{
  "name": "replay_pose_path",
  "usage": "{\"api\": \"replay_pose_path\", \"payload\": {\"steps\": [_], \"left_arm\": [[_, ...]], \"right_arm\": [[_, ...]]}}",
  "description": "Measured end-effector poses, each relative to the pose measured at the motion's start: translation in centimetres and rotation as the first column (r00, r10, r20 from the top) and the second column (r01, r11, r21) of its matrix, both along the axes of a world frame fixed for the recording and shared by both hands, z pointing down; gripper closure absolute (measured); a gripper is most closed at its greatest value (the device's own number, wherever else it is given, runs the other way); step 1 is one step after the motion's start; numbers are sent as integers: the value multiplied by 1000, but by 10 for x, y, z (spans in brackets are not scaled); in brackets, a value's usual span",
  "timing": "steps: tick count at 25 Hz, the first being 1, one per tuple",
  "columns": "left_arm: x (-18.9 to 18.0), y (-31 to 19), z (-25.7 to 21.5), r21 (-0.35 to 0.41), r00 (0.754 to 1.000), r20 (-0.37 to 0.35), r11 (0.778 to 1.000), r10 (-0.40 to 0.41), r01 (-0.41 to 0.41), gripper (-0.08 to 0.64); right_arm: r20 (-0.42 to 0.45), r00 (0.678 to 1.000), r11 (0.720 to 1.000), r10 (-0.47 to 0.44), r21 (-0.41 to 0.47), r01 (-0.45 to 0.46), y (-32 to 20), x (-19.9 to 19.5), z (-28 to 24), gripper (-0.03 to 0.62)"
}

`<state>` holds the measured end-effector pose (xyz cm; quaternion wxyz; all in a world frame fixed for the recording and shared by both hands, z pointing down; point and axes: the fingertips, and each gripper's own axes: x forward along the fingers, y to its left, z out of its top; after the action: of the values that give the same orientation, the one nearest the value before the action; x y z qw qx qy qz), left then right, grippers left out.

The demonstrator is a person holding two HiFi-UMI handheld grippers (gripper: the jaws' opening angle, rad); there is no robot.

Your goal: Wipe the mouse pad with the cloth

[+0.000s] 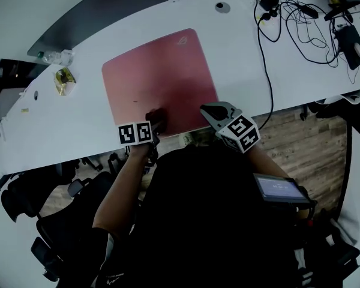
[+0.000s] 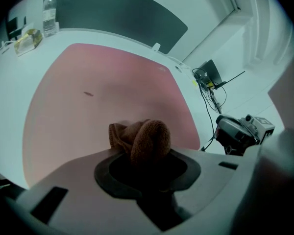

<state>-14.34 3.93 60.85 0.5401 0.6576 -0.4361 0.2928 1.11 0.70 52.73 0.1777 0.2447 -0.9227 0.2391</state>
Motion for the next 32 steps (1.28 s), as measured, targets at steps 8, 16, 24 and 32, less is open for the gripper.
{"api": "replay_pose_path", "payload": {"steps": [8, 16, 24, 32], "left_arm": [[47, -9, 0, -12, 998, -48, 999, 37, -38, 443], [95, -20, 0, -16, 993, -101, 998, 58, -60, 443], [146, -26, 0, -17, 985, -151, 996, 81, -85, 443], [197, -30, -2, -10, 972, -204, 992, 120, -125, 443]], "right_arm": [[4, 1000, 1000, 19, -4, -19, -2, 28, 2, 566], [2, 999, 999, 45, -13, -45, -6, 60, 6, 566], [5, 998, 998, 58, -13, -58, -6, 84, 7, 566], [5, 997, 997, 71, -15, -71, -5, 109, 9, 566]]}}
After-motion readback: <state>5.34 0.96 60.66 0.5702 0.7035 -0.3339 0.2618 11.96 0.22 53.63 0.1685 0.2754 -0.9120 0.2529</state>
